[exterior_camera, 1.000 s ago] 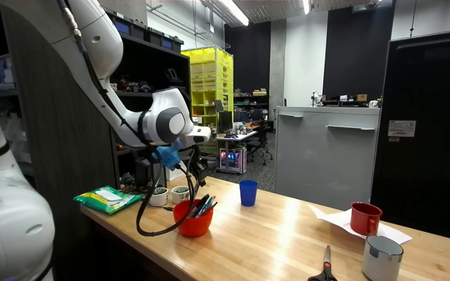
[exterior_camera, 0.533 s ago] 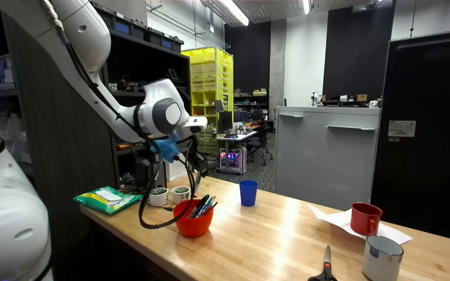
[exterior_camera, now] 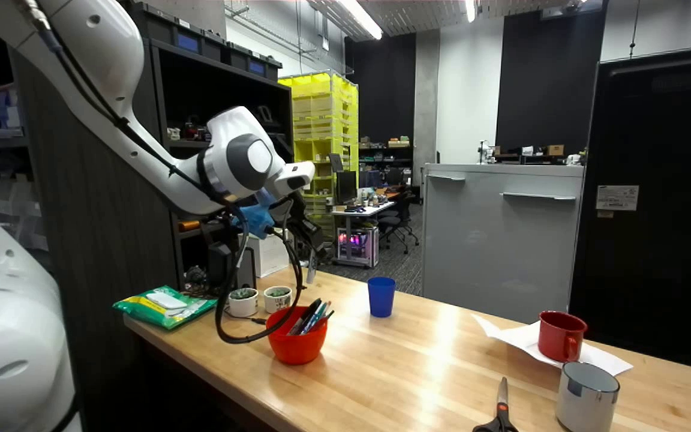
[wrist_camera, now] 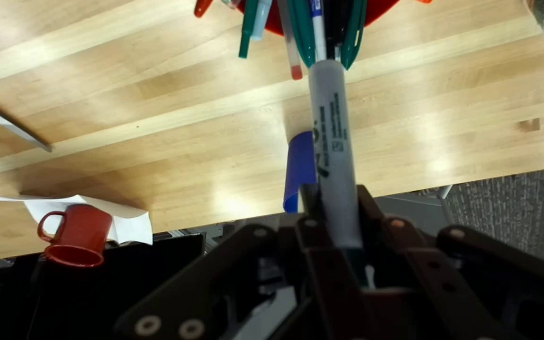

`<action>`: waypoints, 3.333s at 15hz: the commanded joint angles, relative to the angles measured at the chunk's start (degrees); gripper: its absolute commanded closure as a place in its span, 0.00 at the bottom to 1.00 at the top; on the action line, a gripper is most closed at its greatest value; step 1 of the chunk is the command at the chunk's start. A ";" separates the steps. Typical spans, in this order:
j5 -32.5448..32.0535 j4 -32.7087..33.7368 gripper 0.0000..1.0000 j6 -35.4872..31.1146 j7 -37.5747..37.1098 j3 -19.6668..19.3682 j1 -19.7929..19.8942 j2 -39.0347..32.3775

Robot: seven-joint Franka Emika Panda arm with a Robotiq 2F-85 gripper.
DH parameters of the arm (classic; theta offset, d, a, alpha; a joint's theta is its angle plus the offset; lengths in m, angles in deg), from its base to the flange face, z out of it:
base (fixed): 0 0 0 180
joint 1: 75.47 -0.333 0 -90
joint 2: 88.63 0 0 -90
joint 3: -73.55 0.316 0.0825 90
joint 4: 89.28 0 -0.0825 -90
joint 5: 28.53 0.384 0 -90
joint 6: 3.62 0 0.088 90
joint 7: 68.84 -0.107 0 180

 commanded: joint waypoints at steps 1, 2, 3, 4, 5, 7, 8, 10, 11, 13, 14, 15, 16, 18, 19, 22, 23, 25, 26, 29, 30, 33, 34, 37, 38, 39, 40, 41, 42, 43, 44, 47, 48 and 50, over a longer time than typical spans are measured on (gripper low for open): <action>-3.83 -3.14 0.95 1.19 -3.09 1.87 3.53 6.54; -4.64 -3.73 0.95 1.41 -3.49 1.97 4.37 7.80; -5.42 -4.29 0.95 1.77 -3.75 1.99 5.31 9.07; -5.98 -4.84 0.95 2.05 -3.89 1.77 6.16 10.31; -5.23 -5.18 0.95 2.70 -3.06 2.05 7.17 11.44; -5.11 -6.33 0.95 1.48 -0.79 -0.25 9.13 12.32; -4.73 -6.51 0.95 1.23 0.19 -1.05 10.01 12.36; -4.24 -6.55 0.95 0.52 2.29 -2.75 11.86 11.77; -3.78 -6.00 0.95 0.23 4.11 -4.30 12.45 10.56; -2.63 -4.71 0.95 0.03 8.19 -7.56 13.03 8.36; -2.15 -3.98 0.95 -0.03 10.31 -9.09 13.50 7.25; -1.17 -3.31 0.95 0.15 13.02 -11.03 13.24 6.26; -1.15 -5.00 0.80 0.86 9.83 -7.64 13.96 8.86; -0.41 -4.29 0.80 0.67 12.76 -9.82 14.16 7.53; -0.42 -3.99 0.80 0.57 12.99 -10.20 14.17 7.00; -0.49 -3.67 0.80 0.47 13.02 -10.07 14.04 6.42; -0.49 -3.67 0.80 0.47 13.02 -10.05 14.04 6.42; -0.48 -3.66 0.80 0.46 13.03 -10.07 14.04 6.41; -0.48 -3.66 0.80 0.46 13.03 -10.06 14.04 6.42; -0.48 -3.66 0.80 0.45 13.03 -10.06 14.04 6.41; -0.48 -3.66 0.80 0.45 13.03 -10.06 14.04 6.41; -0.48 -3.66 0.80 0.45 13.03 -10.06 14.04 6.41; -0.48 -3.66 0.80 0.45 13.03 -10.06 14.04 6.41; -0.48 -3.65 0.80 0.44 13.03 -10.06 14.04 6.41; -0.48 -3.65 0.80 0.44 13.03 -10.06 14.04 6.41; -0.48 -3.65 0.80 0.44 13.03 -10.06 14.04 6.41; -0.48 -3.65 0.80 0.44 13.03 -10.06 14.04 6.41; -0.48 -3.65 0.95 0.44 13.03 -10.06 14.04 6.41; -0.39 -2.74 0.95 -0.02 14.16 -10.77 14.04 5.26; 0.15 -2.11 0.95 -0.15 15.37 -11.49 13.74 4.38; 0.58 -1.18 0.95 0.08 16.94 -12.15 13.54 3.25; 2.62 1.65 0.95 0.07 22.07 -14.91 12.06 -0.72; 3.74 2.70 0.95 0.57 23.87 -15.94 11.28 -1.97; 5.57 4.97 0.95 1.11 26.95 -17.80 9.95 -5.22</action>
